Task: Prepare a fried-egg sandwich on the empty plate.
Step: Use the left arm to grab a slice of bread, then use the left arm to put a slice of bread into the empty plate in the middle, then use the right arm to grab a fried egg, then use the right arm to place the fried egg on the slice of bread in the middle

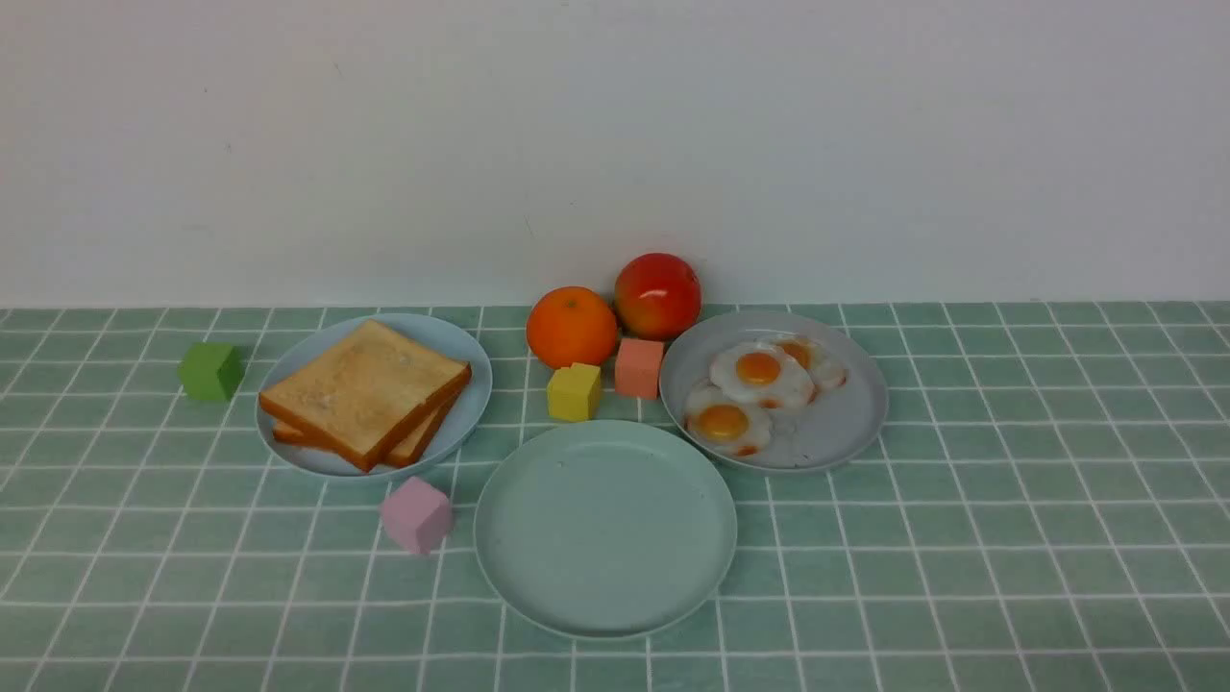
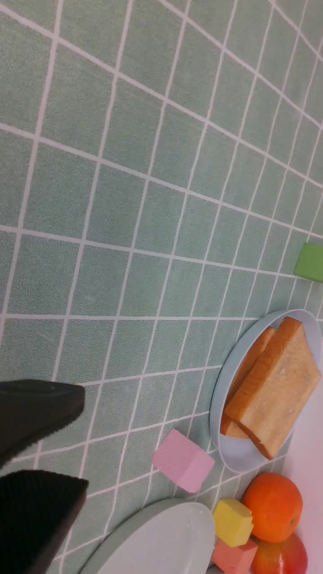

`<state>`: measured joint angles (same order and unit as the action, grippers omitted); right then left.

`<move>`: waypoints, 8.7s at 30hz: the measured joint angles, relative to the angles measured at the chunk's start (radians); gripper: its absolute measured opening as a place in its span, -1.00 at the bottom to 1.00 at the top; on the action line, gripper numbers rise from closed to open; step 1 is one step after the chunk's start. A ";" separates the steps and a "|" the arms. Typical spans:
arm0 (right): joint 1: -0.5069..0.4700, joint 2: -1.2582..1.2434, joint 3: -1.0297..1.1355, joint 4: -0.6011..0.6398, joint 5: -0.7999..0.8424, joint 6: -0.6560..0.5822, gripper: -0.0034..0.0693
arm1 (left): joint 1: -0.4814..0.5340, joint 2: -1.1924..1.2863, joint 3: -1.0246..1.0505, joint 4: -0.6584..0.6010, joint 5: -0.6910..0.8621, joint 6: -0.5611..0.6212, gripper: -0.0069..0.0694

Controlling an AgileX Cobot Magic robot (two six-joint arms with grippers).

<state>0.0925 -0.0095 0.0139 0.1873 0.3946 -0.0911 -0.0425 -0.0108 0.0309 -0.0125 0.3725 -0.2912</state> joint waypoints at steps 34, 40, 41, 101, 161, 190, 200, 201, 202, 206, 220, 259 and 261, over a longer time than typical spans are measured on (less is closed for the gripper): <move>0.000 0.000 0.000 0.000 0.000 0.000 -0.25 | 0.000 0.062 -0.146 -0.315 -0.277 -0.202 -0.39; 0.000 0.000 0.000 0.000 -0.004 -0.004 -0.25 | -0.012 0.397 -0.498 -0.220 0.127 0.081 -0.68; 0.000 0.000 0.000 0.000 -0.008 -0.004 -0.25 | -0.021 0.440 -0.527 -0.226 0.165 0.115 -0.70; 0.240 0.703 -0.968 0.137 0.636 -0.140 -0.87 | -0.185 2.110 -1.567 0.078 0.267 0.574 0.12; 0.240 0.780 -0.968 0.051 0.617 -0.054 -0.62 | -0.672 1.847 -1.416 0.066 0.326 0.541 0.69; 0.030 1.996 -1.369 0.738 0.229 -0.217 0.07 | -0.672 0.656 -0.814 -0.065 0.094 0.262 -0.86; 0.025 2.167 -1.482 0.837 0.169 -0.217 0.08 | -0.672 0.650 -0.806 -0.073 0.071 0.262 -0.86; 0.023 2.180 -1.488 0.853 0.164 -0.217 0.08 | -0.672 0.650 -0.806 -0.074 0.072 0.262 -0.86; 0.020 2.186 -1.494 0.866 0.156 -0.217 0.08 | -0.672 0.650 -0.806 -0.076 0.074 0.262 -0.86; 0.013 2.200 -1.506 0.892 0.141 -0.217 0.08 | -0.672 0.650 -0.806 -0.077 0.085 0.262 -0.86; 0.010 2.246 -1.560 0.954 0.138 -0.217 0.06 | -0.672 0.650 -0.806 -0.077 0.088 0.262 -0.86; 0.094 1.828 -1.493 0.715 0.557 -0.279 -0.76 | -0.672 0.650 -0.805 -0.022 0.133 0.262 -0.86; 0.158 1.831 -1.448 0.735 0.549 -0.284 -0.76 | -0.672 0.650 -0.805 -0.020 0.139 0.262 -0.86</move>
<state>0.2509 1.8211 -1.4341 0.9224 0.9440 -0.3747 -0.7140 0.6388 -0.7743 -0.0325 0.5113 -0.0290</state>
